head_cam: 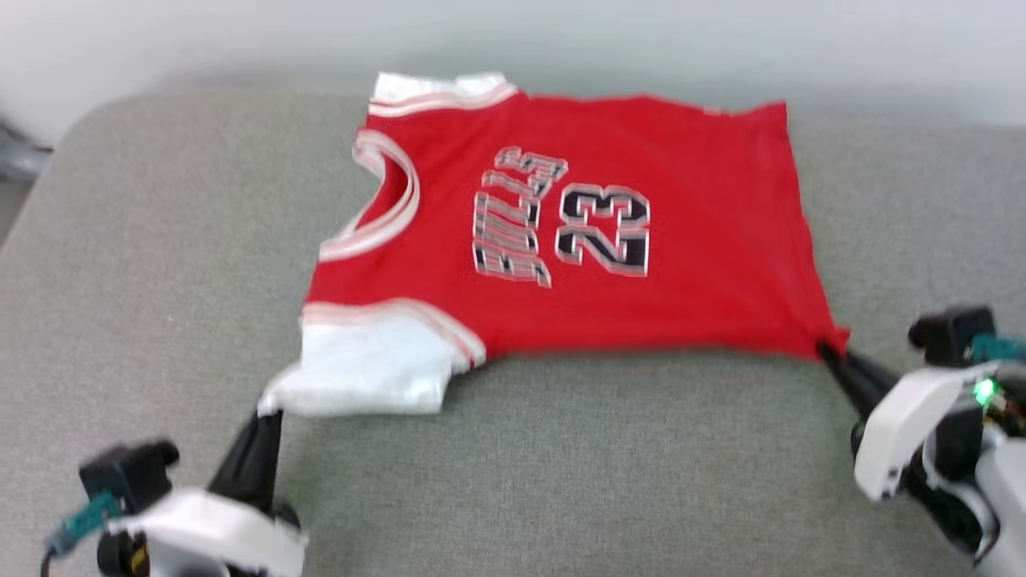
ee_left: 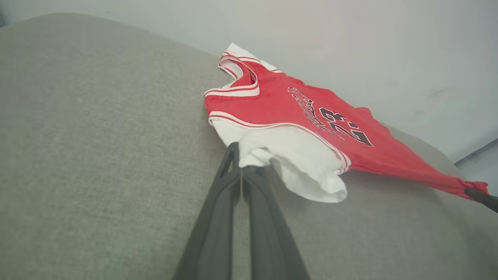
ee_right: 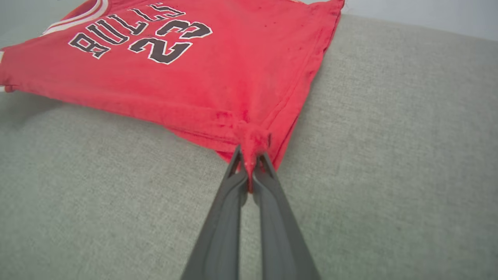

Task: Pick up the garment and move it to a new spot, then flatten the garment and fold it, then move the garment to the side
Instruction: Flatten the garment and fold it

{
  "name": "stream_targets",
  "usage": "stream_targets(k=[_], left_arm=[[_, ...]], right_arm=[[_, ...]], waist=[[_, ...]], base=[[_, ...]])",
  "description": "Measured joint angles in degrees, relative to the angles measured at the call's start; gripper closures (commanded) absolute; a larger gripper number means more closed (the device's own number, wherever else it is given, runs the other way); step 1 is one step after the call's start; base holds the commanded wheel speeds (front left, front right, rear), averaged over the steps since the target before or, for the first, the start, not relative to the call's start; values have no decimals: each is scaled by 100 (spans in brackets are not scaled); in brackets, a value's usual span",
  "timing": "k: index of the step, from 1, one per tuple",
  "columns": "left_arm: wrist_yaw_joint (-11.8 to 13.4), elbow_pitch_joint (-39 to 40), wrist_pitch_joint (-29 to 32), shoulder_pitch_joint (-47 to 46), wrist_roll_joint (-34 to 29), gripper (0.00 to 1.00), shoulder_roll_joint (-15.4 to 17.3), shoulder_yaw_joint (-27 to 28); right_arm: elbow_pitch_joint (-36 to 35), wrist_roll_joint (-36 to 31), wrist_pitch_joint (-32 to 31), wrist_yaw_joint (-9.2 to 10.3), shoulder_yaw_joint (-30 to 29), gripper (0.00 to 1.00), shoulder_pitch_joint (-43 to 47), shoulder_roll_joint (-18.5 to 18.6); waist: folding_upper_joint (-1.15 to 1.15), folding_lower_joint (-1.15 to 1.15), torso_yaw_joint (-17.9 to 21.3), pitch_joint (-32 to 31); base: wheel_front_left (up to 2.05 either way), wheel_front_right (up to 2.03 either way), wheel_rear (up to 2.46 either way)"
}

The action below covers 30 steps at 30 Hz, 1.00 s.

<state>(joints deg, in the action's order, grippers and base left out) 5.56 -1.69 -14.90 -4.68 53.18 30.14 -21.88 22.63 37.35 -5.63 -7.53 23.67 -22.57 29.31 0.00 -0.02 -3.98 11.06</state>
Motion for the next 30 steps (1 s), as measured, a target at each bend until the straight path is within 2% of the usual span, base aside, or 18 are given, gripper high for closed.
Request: stream_targets(k=[4,11,17,24,30], left_arm=[[25,47,0,931,236,100,-122,36],[64,191,35,1812,592,100,-179,25],[148,414,183,2441,744,100,-98,-43],[198,598,313,2770,814,100,5,-129],[209,655,302,2634,706,100,-4,-146]], right_arm=[[0,19,-70,0,0,100,722,-68],[-73,152,-70,0,-35,100,1532,-69],[-319,205,-88,0,-146,100,2200,8],[-724,198,-224,0,-374,100,2823,138],[-934,131,-254,0,-647,100,2881,42]], waist=[[0,0,25,-464],[0,0,45,-901],[0,0,44,-1151],[0,1,-28,-1213],[0,2,-73,-1180]], base=[[0,0,0],[0,0,0],[0,0,0],[0,0,0],[0,0,0]])
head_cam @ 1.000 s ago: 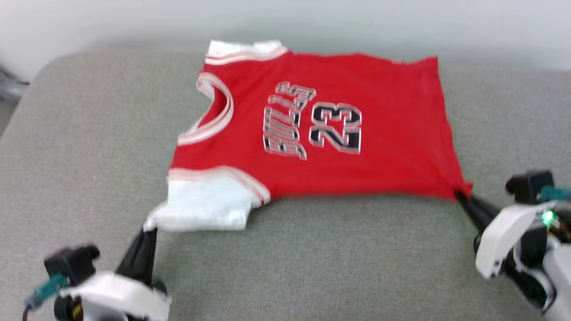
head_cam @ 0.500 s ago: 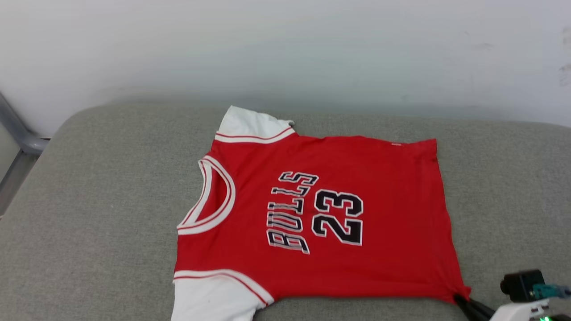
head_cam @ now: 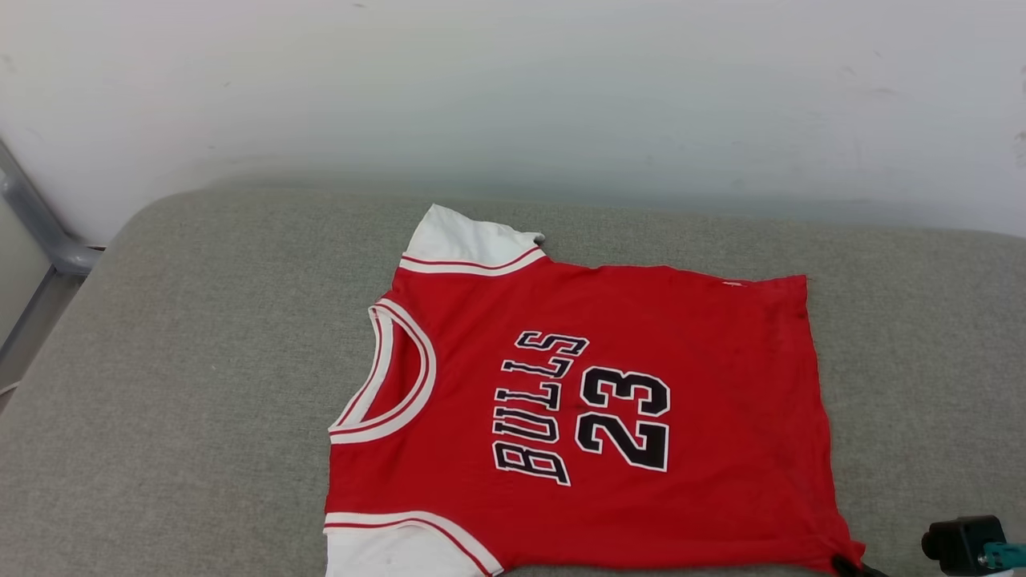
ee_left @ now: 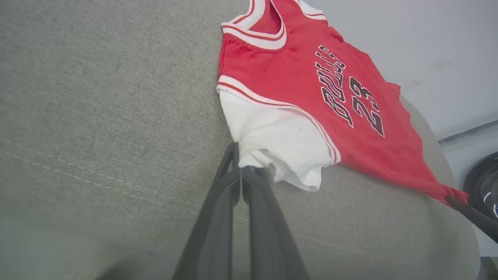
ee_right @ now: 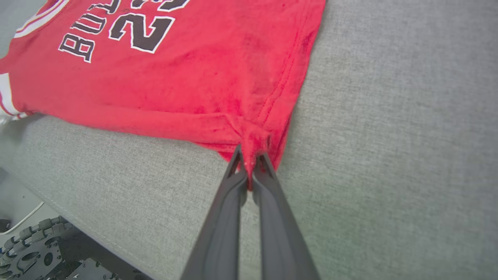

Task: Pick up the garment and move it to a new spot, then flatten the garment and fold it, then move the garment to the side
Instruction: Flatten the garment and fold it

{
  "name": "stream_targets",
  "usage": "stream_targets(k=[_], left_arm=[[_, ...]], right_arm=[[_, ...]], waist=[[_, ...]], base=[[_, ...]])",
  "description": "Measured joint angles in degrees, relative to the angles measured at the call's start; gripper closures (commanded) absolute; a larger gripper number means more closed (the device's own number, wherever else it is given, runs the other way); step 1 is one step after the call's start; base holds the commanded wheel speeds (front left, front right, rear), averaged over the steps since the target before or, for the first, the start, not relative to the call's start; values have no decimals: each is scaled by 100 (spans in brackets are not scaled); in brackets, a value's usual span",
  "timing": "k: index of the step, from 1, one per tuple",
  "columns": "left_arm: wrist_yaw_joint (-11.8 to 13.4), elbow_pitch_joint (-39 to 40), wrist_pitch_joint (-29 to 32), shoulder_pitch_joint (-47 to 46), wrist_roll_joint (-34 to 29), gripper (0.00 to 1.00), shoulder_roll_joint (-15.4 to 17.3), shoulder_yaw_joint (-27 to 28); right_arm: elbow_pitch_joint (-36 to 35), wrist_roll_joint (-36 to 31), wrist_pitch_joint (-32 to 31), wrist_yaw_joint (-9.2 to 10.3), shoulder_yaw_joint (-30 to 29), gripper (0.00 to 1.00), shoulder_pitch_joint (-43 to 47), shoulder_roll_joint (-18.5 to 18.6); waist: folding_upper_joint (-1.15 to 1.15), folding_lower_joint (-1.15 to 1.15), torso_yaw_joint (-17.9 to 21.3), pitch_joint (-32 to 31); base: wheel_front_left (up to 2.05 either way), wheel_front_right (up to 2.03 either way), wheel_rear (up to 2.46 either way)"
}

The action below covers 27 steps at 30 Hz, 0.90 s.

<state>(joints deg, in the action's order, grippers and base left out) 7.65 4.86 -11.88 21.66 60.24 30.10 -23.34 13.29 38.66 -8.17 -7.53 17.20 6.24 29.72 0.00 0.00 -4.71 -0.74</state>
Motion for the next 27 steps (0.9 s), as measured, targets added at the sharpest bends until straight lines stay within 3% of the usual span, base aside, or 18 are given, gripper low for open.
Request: stream_targets(k=[12,19,27], left_arm=[[-122,62,300,-1160,-512,100,497,31],[-368,-57,614,-2144,-723,100,742,49],[-714,-571,906,-3299,-833,100,775,2]], right_arm=[[-437,-90,-194,1,-196,100,-339,-133],[-602,-89,-297,1,-279,100,-681,-200],[-593,-81,-298,2,-381,100,-1063,-265]], waist=[[0,1,97,203],[0,1,221,564],[0,1,351,1038]], base=[[0,0,0],[0,0,0],[0,0,0]])
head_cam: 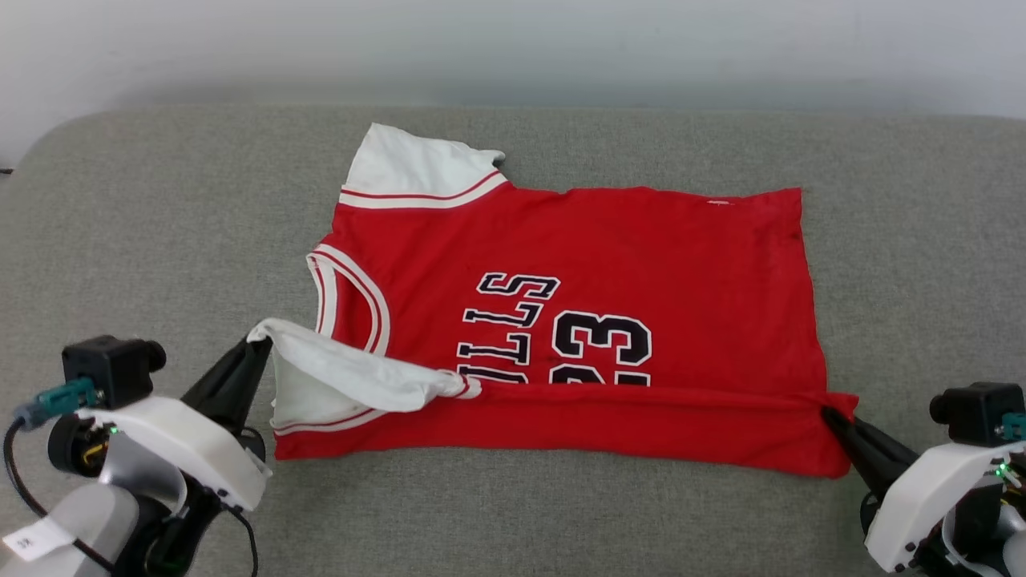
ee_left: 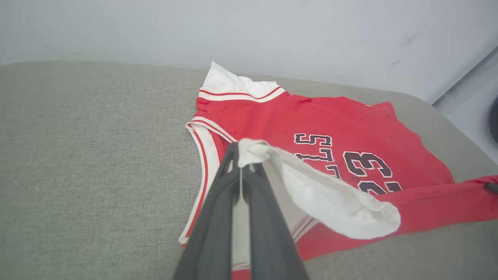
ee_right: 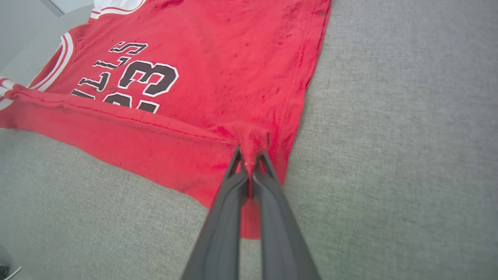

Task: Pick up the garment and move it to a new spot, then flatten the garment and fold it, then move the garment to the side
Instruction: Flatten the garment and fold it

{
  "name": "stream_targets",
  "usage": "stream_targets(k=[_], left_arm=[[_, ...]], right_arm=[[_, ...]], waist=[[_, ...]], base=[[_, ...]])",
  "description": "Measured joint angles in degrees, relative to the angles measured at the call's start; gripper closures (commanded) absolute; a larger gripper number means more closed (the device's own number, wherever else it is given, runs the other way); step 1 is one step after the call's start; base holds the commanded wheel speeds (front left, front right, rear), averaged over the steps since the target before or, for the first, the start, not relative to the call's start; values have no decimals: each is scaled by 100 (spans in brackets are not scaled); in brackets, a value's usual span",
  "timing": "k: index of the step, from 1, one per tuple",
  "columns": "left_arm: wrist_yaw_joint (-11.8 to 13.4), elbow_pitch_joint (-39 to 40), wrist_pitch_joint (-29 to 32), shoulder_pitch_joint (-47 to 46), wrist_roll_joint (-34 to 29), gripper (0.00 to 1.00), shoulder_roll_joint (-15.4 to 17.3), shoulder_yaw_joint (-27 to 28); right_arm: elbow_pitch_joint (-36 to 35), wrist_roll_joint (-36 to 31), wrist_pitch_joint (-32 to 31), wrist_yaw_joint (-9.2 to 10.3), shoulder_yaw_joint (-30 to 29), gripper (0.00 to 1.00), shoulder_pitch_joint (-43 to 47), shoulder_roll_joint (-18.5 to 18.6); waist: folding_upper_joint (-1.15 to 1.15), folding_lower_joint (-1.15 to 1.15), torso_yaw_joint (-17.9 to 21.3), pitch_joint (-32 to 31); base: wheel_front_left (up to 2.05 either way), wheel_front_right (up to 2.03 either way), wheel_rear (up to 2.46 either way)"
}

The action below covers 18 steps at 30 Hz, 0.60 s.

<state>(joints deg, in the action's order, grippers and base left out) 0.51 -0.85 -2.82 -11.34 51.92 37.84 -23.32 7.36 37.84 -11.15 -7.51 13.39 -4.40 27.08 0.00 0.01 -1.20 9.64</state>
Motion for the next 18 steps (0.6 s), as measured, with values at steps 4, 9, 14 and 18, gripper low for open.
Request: stream_targets(k=[4,9,14,18], left_arm=[[-182,-355,97,-522,-43,100,-24,-40],[-370,-879,190,-1111,-83,100,-86,-89],[-536,-1483,266,-1658,-126,100,-231,-216],[-635,-1991,315,-1928,-126,100,-332,-354]], right_arm=[[13,0,-42,-1,-18,100,-254,-9],[44,-22,-100,-1,-10,100,-510,-21],[79,-65,-100,-1,13,100,-728,-51],[145,-127,-130,-1,11,100,-836,-65]], waist=[[0,0,64,256],[0,0,119,604],[0,0,159,918],[0,0,176,1086]], base=[[0,0,0],[0,0,0],[0,0,0],[0,0,0]])
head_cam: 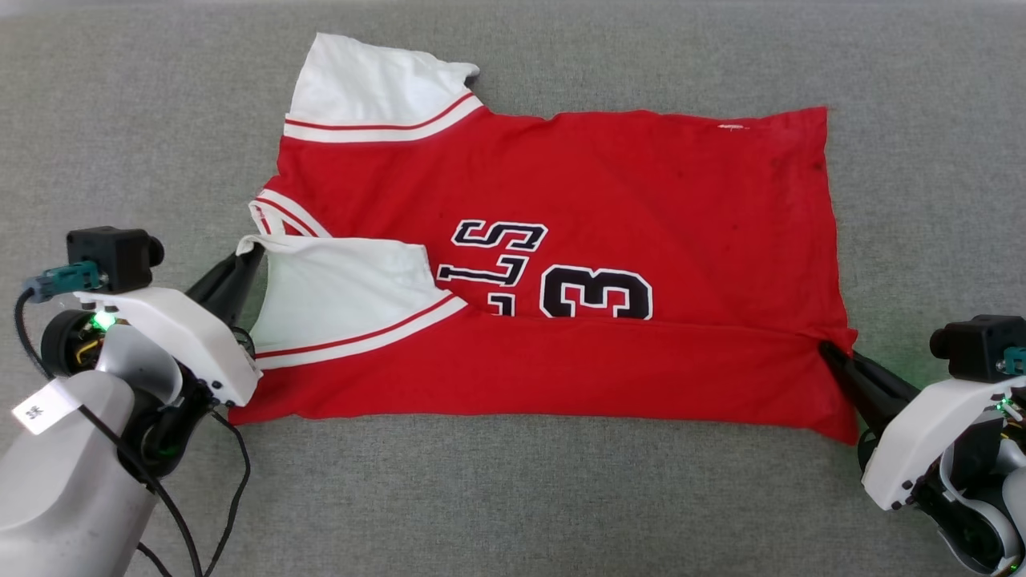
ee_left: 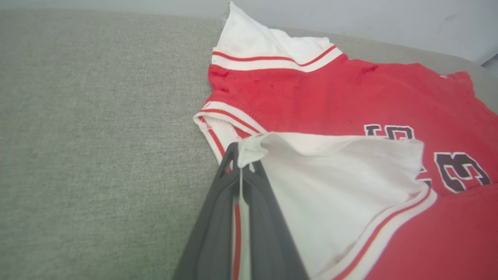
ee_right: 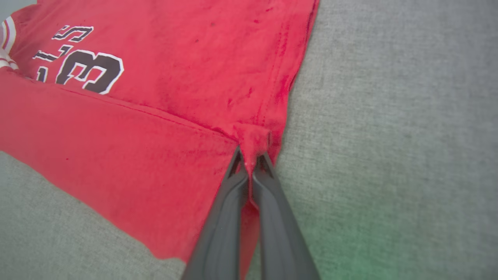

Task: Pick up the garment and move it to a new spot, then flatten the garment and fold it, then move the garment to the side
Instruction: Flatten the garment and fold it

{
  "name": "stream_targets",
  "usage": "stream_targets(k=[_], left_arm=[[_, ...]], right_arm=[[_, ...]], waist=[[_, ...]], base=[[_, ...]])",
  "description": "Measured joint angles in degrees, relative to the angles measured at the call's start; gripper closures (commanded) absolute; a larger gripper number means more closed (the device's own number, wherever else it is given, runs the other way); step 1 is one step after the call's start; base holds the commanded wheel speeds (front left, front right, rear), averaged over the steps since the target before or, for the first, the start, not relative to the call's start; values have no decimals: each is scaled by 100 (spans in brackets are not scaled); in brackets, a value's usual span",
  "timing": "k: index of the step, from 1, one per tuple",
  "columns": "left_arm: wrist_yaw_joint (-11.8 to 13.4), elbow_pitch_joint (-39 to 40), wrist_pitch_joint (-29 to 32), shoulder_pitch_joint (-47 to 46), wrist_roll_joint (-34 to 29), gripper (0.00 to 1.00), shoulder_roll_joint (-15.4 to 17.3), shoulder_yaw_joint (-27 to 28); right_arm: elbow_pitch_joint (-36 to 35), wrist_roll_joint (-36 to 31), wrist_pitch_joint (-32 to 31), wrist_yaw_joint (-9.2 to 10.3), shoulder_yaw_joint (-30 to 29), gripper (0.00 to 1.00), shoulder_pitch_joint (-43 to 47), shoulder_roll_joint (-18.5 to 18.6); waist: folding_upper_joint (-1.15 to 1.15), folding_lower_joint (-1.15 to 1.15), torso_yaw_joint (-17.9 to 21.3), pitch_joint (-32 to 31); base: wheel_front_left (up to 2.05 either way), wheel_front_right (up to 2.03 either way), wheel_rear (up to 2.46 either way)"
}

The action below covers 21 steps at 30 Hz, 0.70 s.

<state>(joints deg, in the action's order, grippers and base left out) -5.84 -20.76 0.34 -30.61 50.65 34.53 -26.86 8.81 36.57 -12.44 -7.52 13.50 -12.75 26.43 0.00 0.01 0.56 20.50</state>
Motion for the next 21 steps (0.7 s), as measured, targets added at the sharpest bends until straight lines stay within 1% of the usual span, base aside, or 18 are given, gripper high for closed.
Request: stream_targets(k=[8,14,15,16,17,18,21], left_arm=[[-123,-1033,-29,-275,49,100,-286,-349],[-152,-1467,-154,-482,118,100,-400,-603],[-155,-1500,-163,-511,152,62,-409,-650],[-155,-1528,-194,-533,162,0,-414,-695],[-155,-1567,-224,-571,154,0,-401,-751],[-156,-1583,-236,-611,154,0,-382,-797],[-156,-1593,-263,-668,178,0,-292,-927]], right_arm=[[12,-120,-47,0,-46,100,-48,-70],[-12,-159,-108,0,-69,100,-44,-116],[-12,-179,-112,0,-86,90,-42,-130],[-11,-187,-122,0,-102,61,-40,-143],[-16,-188,-147,0,-111,7,-34,-155],[-33,-197,-145,0,-125,0,-24,-169],[-91,-237,-142,1,-191,0,-15,-222]], waist=[[0,0,-2,115],[0,0,-5,73],[0,0,-8,49],[0,0,-12,18],[0,0,-19,-19],[0,0,-25,-61],[0,-1,-52,-214]], base=[[0,0,0],[0,0,0],[0,0,0],[0,0,0],[0,0,0],[0,0,0],[0,0,0]])
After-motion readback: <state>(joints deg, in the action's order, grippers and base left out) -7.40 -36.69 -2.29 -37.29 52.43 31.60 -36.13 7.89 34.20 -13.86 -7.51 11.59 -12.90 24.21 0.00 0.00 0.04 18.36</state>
